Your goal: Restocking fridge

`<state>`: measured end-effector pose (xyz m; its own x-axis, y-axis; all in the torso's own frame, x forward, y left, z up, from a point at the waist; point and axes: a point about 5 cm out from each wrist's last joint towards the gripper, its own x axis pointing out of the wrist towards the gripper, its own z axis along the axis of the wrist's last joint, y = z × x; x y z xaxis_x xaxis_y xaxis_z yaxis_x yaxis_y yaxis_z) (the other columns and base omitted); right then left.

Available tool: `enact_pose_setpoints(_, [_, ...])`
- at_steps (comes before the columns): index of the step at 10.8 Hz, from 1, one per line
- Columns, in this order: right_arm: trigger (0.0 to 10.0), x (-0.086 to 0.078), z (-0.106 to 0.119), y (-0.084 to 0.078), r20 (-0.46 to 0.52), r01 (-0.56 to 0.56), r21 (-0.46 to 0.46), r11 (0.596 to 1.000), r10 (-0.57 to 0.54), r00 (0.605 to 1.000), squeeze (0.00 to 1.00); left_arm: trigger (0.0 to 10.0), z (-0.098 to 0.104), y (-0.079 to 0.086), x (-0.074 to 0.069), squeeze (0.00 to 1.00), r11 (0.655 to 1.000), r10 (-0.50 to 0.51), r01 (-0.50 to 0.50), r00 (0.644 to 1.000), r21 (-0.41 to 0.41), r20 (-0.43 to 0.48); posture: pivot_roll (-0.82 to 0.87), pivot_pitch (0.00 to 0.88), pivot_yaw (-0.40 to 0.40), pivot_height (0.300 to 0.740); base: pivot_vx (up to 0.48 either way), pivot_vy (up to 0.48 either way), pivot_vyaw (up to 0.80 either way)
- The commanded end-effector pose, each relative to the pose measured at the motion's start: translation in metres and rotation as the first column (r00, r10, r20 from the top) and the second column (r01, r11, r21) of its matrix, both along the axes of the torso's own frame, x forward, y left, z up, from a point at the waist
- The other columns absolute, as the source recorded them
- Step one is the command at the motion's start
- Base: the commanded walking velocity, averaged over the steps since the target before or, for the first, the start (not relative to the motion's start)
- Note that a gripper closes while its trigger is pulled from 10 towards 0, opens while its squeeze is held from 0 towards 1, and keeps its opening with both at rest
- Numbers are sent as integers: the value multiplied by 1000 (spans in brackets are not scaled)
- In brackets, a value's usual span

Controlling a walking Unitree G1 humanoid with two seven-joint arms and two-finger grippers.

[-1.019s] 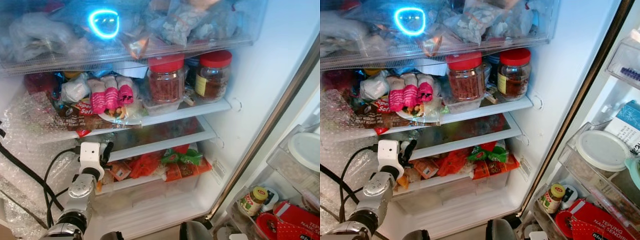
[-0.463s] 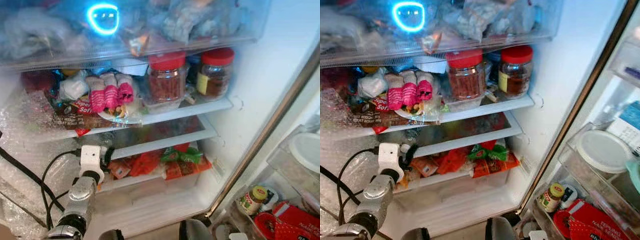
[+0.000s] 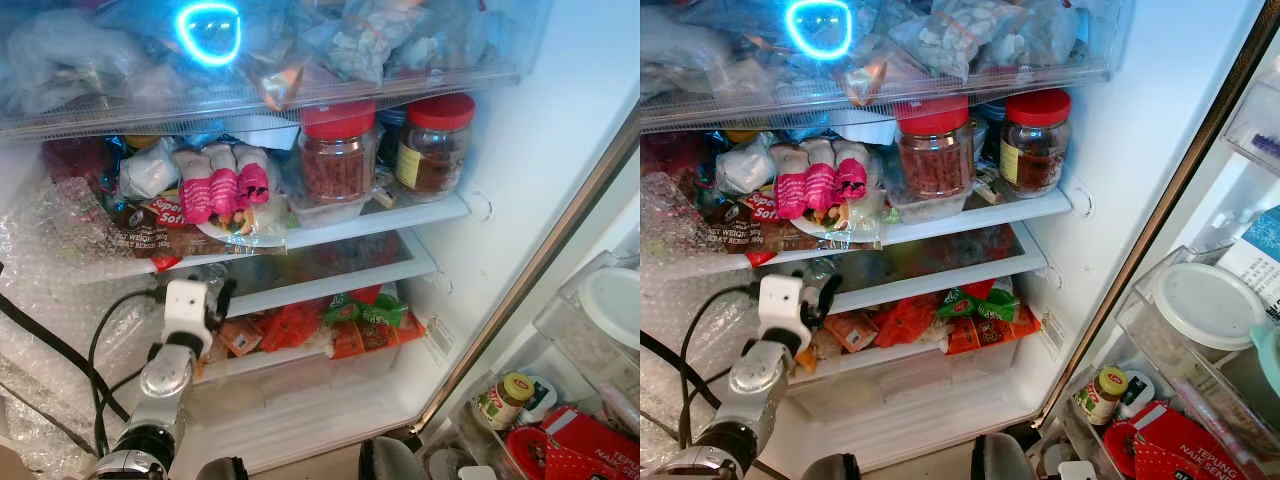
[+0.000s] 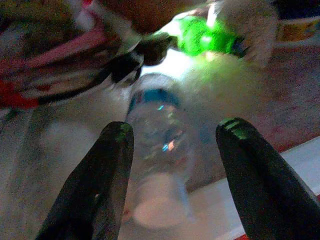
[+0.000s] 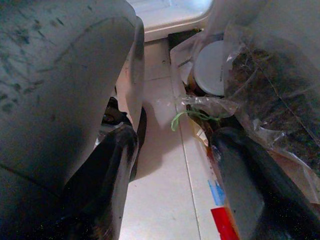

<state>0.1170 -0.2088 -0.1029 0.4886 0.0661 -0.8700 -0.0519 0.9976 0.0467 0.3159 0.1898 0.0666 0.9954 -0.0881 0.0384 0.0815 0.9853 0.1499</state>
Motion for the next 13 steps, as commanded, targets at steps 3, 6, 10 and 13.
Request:
enact_pose_setpoints(3, [10000,-8,-4,8,-39,-15,25,1000,16,999,0,10000,0,-2,-2,0,999,-26,25,1000,26,8,-157,0,-13,619,0,0,0])
enact_pose_setpoints(6, [10000,-8,-4,8,-39,-15,25,1000,16,999,0,10000,0,-2,-2,0,999,-26,25,1000,26,8,-157,0,-13,619,0,0,0])
enact_pose_setpoints(10, [10000,-8,-4,8,-39,-15,25,1000,16,999,0,10000,0,-2,-2,0,999,-26,25,1000,26,8,-157,0,-13,619,0,0,0])
enact_pose_setpoints(13, [10000,-11,-5,9,-47,-27,25,999,28,998,0,10000,-1,-28,-27,0,948,-284,272,957,166,54,-152,0,-8,619,0,0,0])
